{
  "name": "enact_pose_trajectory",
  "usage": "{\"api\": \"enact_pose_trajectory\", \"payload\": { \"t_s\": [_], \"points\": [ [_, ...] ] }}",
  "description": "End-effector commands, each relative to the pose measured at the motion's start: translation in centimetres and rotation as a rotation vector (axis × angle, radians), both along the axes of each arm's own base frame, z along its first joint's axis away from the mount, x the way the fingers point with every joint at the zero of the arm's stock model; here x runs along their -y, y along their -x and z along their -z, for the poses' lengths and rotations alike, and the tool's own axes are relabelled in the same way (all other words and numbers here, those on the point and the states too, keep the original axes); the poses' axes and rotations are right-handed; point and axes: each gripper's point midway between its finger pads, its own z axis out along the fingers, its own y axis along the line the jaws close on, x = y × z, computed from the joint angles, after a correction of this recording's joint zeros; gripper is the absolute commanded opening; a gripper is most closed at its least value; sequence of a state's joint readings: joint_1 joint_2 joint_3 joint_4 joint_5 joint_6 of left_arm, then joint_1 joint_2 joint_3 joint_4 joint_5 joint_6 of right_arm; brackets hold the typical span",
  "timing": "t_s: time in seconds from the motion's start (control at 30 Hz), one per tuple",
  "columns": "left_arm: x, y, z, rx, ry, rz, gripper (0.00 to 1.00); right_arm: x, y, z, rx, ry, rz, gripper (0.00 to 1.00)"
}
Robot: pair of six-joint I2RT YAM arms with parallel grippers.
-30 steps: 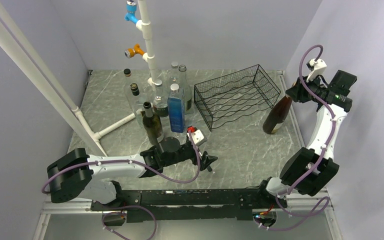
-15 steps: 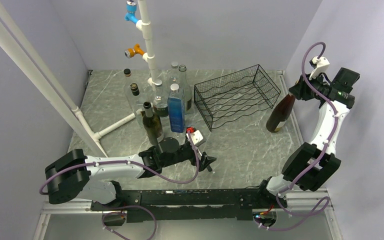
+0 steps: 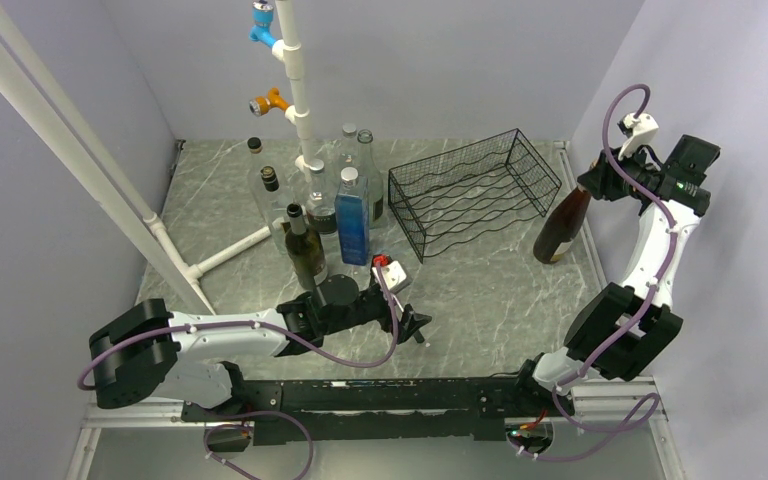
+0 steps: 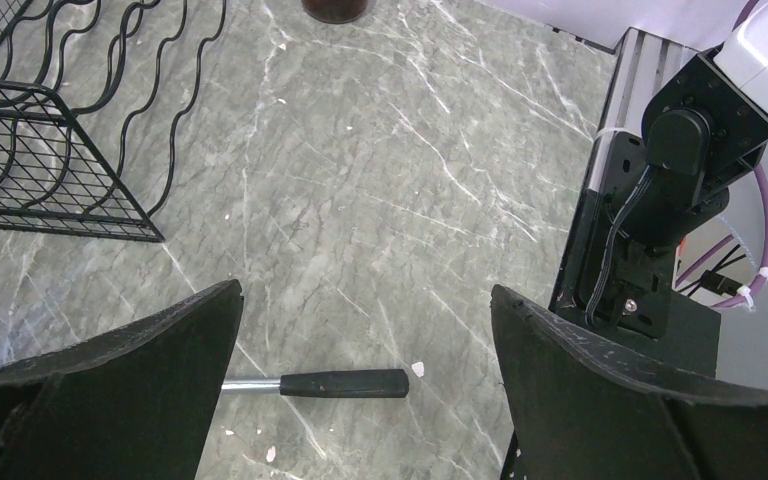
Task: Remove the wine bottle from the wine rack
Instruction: Place the wine bottle at the center of the board.
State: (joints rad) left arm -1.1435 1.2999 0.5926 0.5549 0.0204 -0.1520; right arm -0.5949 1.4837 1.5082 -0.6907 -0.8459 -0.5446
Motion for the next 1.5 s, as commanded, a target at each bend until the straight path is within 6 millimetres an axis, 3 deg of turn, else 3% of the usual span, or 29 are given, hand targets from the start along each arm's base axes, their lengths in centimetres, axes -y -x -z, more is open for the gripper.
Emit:
{"api": "enact_pose_trajectory", "payload": {
  "t_s": [0.0, 0.83, 1.07, 1.47],
  "points": [
    [0.0, 0.4, -1.4, 0.008, 0.044, 0.008, 0.99, -0.9, -0.6, -7.6, 0.266, 0.134, -0.103, 0.21],
    [0.4, 0.9, -1.6, -0.006, 0.048, 0.039, 1.00, -2.9, 1.1, -7.8, 0.279, 0.124, -0.165, 0.58],
    [0.1, 0.9, -1.9, -0.004, 0.052, 0.032, 0.99, -3.3, 1.6, -9.6, 0.314, 0.141, -0.163, 0.78],
    [-0.5, 1.0, -3.2, -0.010, 0.075, 0.018, 1.00, -4.7, 3.2, -13.5, 0.390, 0.165, -0.170, 0.90]
  ]
}}
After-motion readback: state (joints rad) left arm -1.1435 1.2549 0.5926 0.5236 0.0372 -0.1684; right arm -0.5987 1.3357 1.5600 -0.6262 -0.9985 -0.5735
